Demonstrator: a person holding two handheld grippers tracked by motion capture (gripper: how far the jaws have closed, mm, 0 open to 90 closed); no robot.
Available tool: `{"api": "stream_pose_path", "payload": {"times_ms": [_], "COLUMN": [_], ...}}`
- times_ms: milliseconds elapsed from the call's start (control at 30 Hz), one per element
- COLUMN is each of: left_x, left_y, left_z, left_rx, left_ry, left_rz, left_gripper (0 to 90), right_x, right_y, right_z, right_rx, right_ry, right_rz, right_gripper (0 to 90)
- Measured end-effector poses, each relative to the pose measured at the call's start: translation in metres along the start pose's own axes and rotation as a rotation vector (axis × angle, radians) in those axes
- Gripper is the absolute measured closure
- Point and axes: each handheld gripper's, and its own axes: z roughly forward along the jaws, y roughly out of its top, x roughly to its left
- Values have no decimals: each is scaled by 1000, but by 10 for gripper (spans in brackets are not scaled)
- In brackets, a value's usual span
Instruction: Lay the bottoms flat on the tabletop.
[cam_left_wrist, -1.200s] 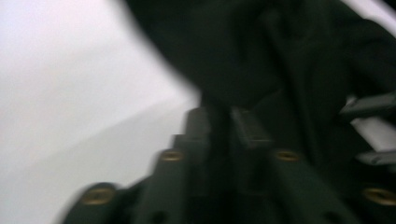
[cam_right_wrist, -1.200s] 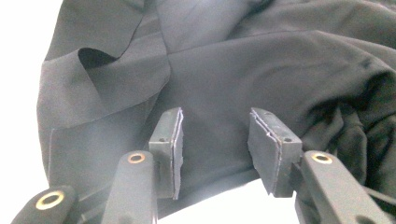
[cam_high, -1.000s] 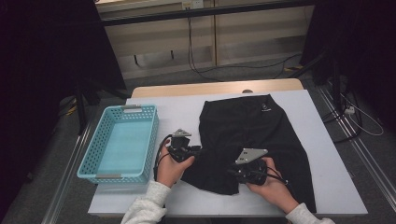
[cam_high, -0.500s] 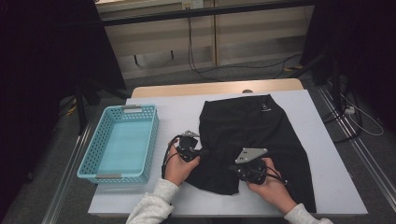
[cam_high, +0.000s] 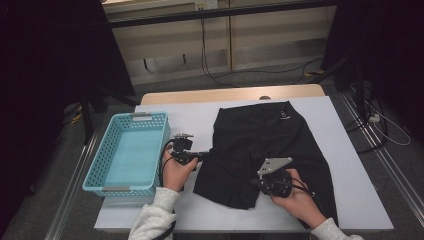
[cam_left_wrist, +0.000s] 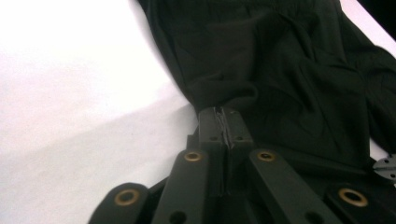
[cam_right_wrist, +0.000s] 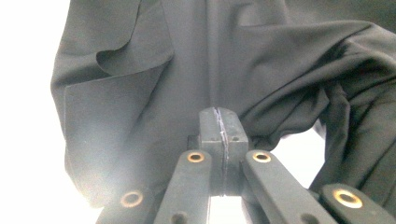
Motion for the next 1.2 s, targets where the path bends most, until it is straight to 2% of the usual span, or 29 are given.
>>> {"api": "stream_pose_path", "payload": {"times_ms": [33,67,167,200,233,267,300,333,367,433,533,567,633,667,733,767,900,967,1133,1167,1200], "left_x": [1,3,5,4,4,3,3,5,6,8,8,7,6,5,5,5,9,13,29,32,33], "left_y": [3,5,10,13,13,16,16,17,18,19,22,22,23,24,26,27,32,36,51,54,55], "left_z": [0,0,3,11,11,21,21,31,36,45,50,52,53,55,56,57,57,55,49,49,49], "left_rx": [-24,-42,-44,-52,-52,-40,-40,-11,-6,-13,-2,8,14,33,43,52,47,38,1,-1,0], "left_ry": [9,15,21,38,38,64,64,58,78,91,89,79,89,74,78,62,51,64,81,105,109], "left_rz": [-9,-15,-25,-3,-3,23,23,21,31,50,53,54,61,53,54,37,22,32,-8,4,5], "left_gripper": [836,750,703,671,648,634,664,655,645,604,632,672,757,812,880,894,900,900,900,900,900], "right_x": [0,1,1,0,0,0,0,0,0,0,0,0,0,0,0,0,0,-1,1,1,2], "right_y": [0,0,-3,-3,-3,-4,-4,-3,-3,-4,-4,-4,-4,-4,-4,-3,-3,-2,2,3,5], "right_z": [-1,-1,-3,-3,-3,-4,-4,-5,-6,-6,-6,-6,-5,-5,-4,-4,-4,-4,1,3,5], "right_rx": [8,15,22,23,23,32,35,43,43,44,39,38,32,32,29,28,19,0,-27,-28,-22], "right_ry": [1,2,12,14,14,31,35,42,41,44,45,46,46,48,46,46,44,33,13,11,4], "right_rz": [0,-2,-1,0,0,-10,-12,-15,-16,-21,-21,-20,-16,-11,-15,-14,-14,-10,-6,-4,-7], "right_gripper": [900,900,900,900,900,900,900,900,900,900,900,900,900,900,900,900,900,900,900,900,900]}}
